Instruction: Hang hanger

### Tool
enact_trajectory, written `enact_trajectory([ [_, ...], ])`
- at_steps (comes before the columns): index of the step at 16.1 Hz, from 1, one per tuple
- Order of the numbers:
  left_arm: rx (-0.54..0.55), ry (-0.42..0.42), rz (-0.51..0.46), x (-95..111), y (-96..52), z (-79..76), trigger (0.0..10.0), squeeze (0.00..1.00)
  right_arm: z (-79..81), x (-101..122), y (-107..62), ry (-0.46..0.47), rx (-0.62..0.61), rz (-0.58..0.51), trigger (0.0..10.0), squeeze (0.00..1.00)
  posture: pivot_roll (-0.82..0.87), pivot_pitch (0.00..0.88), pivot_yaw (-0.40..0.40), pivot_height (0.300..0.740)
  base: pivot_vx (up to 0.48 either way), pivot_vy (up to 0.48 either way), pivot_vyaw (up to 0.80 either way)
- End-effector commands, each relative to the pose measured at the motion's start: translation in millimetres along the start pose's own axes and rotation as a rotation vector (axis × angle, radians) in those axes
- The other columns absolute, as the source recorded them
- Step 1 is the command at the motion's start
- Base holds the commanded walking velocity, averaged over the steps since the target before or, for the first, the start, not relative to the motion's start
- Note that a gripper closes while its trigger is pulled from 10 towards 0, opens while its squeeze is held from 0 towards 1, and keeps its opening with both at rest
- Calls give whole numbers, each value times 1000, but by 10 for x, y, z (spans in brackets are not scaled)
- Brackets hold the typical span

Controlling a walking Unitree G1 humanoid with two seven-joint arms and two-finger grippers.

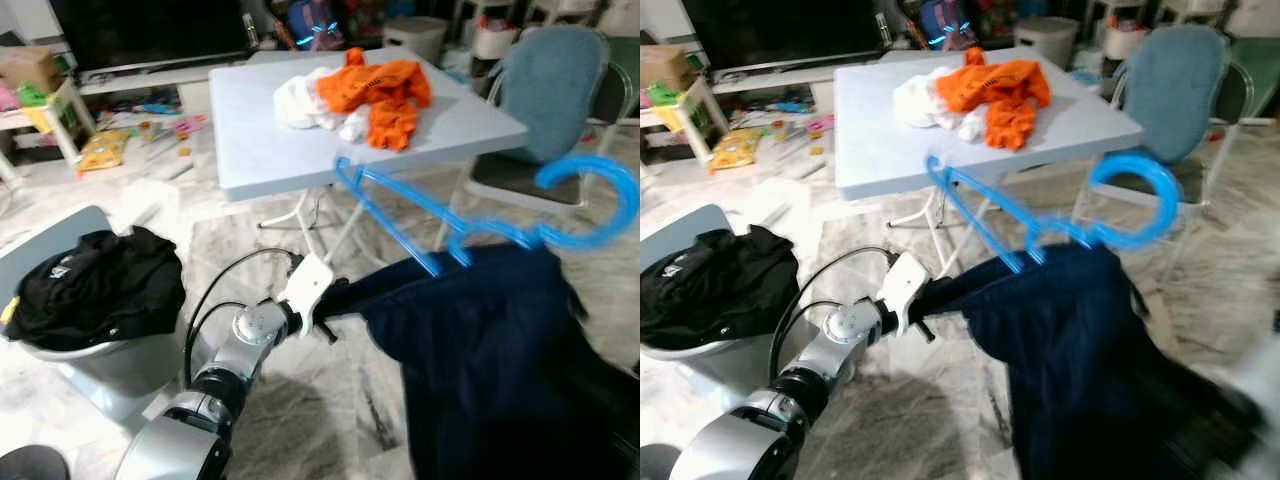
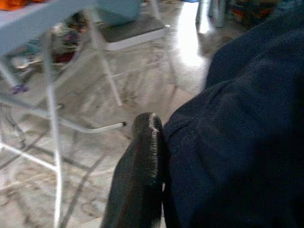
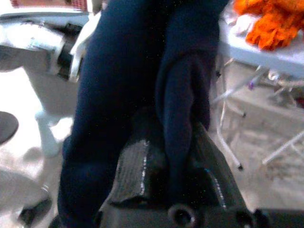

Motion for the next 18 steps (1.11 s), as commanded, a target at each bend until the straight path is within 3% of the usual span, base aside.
enact_trajectory([
  [1,-18,25,-26,59,-16,16,10000,1000,-49,-19,87,-1,-52,-6,10000,0,-134,0,23,740,0,0,0],
  [3,-27,45,-61,152,-4,26,10000,1000,-179,-25,315,8,-145,-51,10000,0,-132,0,22,740,0,0,0],
  [4,-105,63,-132,278,-4,-72,10000,1000,-368,-129,527,-43,-276,-32,10000,0,-123,0,23,740,0,0,0],
  [5,-158,71,-168,330,-25,-129,10000,1000,-389,-263,636,-91,-284,20,10000,0,-122,0,23,740,0,0,0],
  [8,-265,55,-216,378,-86,-242,10000,1000,-447,-548,716,-137,-281,128,10000,0,-111,0,18,740,0,0,0],
  [11,-361,100,-244,392,-156,-387,10000,1000,-544,-682,708,-241,-274,189,10000,0,-109,0,15,740,0,0,0],
  [13,-420,142,-252,369,-229,-445,10000,1000,-520,-763,581,-245,-153,250,10000,0,-107,0,14,740,0,0,0],
  [14,-427,165,-239,345,-248,-435,10000,1000,-598,-801,519,-271,-161,287,10000,0,-108,0,15,740,0,0,0],
  [15,-432,261,-198,274,-285,-402,10000,1000,-807,-828,418,-361,-217,345,10000,0,-109,0,15,740,0,0,0],
  [16,-428,313,-171,228,-316,-351,10000,1000,-891,-799,359,-394,-222,353,10000,0,-107,0,15,740,0,0,0],
  [18,-393,336,-152,237,-334,-206,10000,1000,-818,-783,267,-402,-126,369,10000,0,-103,0,14,740,0,0,0],
])
Point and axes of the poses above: a point about 5 cm out from each wrist's last joint towards the gripper, its own y axis pointing out of the wrist towards the gripper, its own x axis along the axis of the wrist's last joint, z = x × y, the point moved 6 cm from there along y, pointing out of the wrist towards the gripper, and after that the axes turned 6 degrees about y, right-handed, at the moved point
